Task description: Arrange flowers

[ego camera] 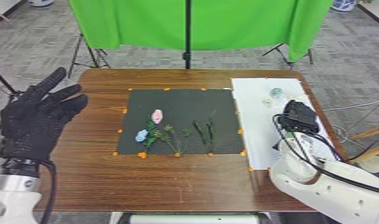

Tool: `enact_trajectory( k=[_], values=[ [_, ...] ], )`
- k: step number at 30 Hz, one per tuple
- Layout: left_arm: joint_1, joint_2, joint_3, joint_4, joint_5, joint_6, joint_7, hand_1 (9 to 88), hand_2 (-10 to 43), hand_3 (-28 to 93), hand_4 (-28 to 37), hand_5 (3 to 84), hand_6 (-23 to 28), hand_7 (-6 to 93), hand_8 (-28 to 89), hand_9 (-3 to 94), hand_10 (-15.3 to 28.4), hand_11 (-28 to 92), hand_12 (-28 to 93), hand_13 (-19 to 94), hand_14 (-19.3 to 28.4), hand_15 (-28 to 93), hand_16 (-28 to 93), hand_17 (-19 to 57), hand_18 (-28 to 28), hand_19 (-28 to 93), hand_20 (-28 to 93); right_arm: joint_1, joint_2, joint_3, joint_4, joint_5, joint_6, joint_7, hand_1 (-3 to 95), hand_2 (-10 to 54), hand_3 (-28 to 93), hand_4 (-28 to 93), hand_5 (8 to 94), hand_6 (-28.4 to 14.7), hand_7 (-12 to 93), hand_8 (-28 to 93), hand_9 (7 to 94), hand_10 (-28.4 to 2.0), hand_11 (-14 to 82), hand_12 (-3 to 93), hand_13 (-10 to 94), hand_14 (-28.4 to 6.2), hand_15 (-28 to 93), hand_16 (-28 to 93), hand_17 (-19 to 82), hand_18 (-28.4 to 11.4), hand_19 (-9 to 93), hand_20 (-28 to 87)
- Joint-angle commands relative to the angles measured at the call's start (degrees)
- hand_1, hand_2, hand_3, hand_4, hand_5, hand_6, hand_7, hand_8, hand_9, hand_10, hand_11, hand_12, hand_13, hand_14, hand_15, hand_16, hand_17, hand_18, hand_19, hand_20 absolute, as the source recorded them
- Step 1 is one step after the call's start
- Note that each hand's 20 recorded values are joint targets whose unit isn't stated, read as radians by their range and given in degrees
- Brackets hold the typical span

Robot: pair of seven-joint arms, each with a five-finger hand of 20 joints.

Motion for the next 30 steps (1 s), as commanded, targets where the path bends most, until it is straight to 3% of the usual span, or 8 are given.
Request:
enact_trajectory(
  k=[1,7,8,11,17,22,30],
  values=[
    [0.8,0.00,-2.04,-0.30,0.44,-0.76,-1.19,21.8,7.8,79,-26.2,34.7,8.1,15.0,-10,33.4,20.9,31,12,26,28.4,61,-12,-5.4,25.8,61,26,11.0,-2.7,-5.4,-7.8,1.6,-0.3,-5.4,57.0,-9.5,69,-28,87.8,2.6,19,3,93.7,-6.4,16.0,27.1,91,-3.3,47,22,54,-16.8,93,24],
    [1.2,-0.21,-3.63,-0.64,0.52,-0.61,-1.78,21.7,7.7,79,-26.2,34.7,8.1,15.0,-10,33.4,20.8,31,12,26,28.4,61,-12,-5.4,25.9,61,26,18.4,-9.9,-10.3,-9.5,7.8,-4.2,-12.0,56.9,-9.5,70,-28,87.4,2.2,19,4,93.7,-6.5,15.5,27.7,91,-3.4,48,22,54,-17.0,93,26],
    [1.7,0.02,-3.93,-0.90,0.44,-0.31,-1.47,21.7,7.7,79,-26.2,34.6,8.1,15.0,-10,33.4,20.8,31,12,26,28.4,61,-12,-5.4,25.9,61,26,19.1,-11.5,-10.8,-9.1,8.9,-4.7,-13.2,56.9,-9.5,70,-28,87.4,2.2,19,4,93.7,-6.5,15.6,27.8,91,-3.4,48,22,54,-17.0,93,26],
    [1.1,0.93,-4.29,-0.93,0.54,-1.20,-1.61,21.6,7.7,78,-26.4,34.6,8.1,15.0,-10,33.5,20.8,31,12,26,28.4,61,-12,-5.4,25.9,61,26,21.5,-15.5,-12.7,-8.0,11.5,-6.5,-15.8,56.8,-9.5,70,-28,86.9,2.0,19,5,93.7,-6.6,15.5,28.2,91,-3.4,48,22,53,-17.0,93,27],
    [-2.5,2.78,-3.74,-0.74,1.16,-1.91,-2.48,21.4,7.7,78,-26.6,34.4,7.9,14.9,-10,33.4,20.8,30,12,26,28.4,61,-12,-5.4,26.1,61,26,24.6,-21.4,-15.6,-5.9,16.4,-9.7,-18.7,56.5,-9.5,70,-28,86.2,1.9,20,5,93.7,-6.7,14.8,29.1,90,-3.6,49,22,53,-16.9,93,28],
    [-3.9,4.04,-3.07,-0.22,0.73,-2.00,-1.57,21.4,7.7,79,-26.6,34.3,7.8,14.9,-10,33.4,20.9,30,12,26,28.4,60,-12,-5.4,26.2,61,26,27.1,-25.2,-18.7,-4.2,18.4,-10.3,-19.3,56.5,-9.5,70,-28,85.0,1.8,21,5,93.7,-6.9,13.8,30.4,89,-3.6,51,22,52,-17.0,93,30],
    [-5.8,4.47,-1.89,0.59,0.87,-2.80,-1.12,21.4,7.6,79,-26.6,34.3,7.8,15.0,-10,33.3,20.8,30,12,26,28.4,60,-12,-5.4,26.3,61,26,28.7,-29.6,-21.3,-1.6,19.7,-11.8,-19.1,56.2,-9.5,71,-28,84.4,1.8,22,4,93.7,-7.1,14.7,30.6,88,-3.7,53,21,51,-17.0,93,31]
  ],
)
